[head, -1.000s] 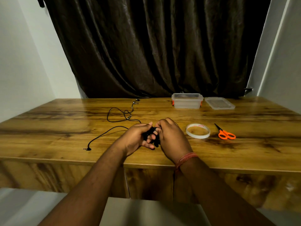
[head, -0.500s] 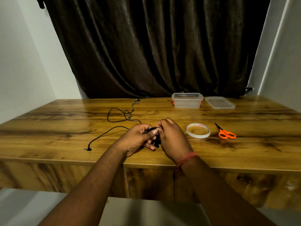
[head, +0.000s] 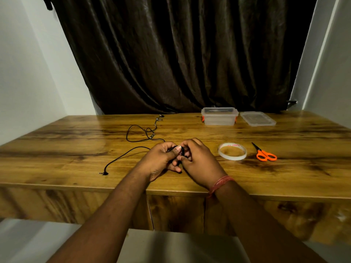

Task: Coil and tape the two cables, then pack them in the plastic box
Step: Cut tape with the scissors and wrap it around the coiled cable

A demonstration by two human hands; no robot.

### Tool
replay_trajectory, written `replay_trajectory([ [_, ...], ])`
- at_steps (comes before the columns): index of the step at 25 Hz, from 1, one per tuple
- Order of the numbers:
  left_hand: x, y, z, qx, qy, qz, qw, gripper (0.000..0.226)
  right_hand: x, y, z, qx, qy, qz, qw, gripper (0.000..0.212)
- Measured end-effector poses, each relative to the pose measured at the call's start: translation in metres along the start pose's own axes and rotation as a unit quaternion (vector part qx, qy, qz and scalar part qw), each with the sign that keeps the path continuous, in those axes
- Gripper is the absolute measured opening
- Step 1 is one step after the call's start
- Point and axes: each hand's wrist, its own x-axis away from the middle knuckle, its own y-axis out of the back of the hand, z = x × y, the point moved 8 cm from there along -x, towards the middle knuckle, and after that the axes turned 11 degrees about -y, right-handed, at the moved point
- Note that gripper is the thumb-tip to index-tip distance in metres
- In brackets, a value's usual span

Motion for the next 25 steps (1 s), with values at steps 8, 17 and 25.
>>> replay_trajectory([
  [8, 0.002, -0.006, 0.0, -0.014, 0.01, 0.027, 0.999, 0.023, -0.002, 0.008, -0.003, 0.003, -0.01, -0.031, 0.999, 0.017],
  [17, 0.004, -0.006, -0.002, 0.026, 0.053, 0.007, 0.998, 0.028, -0.001, 0.011, -0.002, 0.008, -0.006, -0.04, 0.999, 0.018],
  [25, 0.003, -0.004, 0.0, 0.005, 0.037, 0.021, 0.999, 0.024, 0.0, 0.014, 0.0, 0.0, -0.002, -0.057, 0.998, 0.015],
])
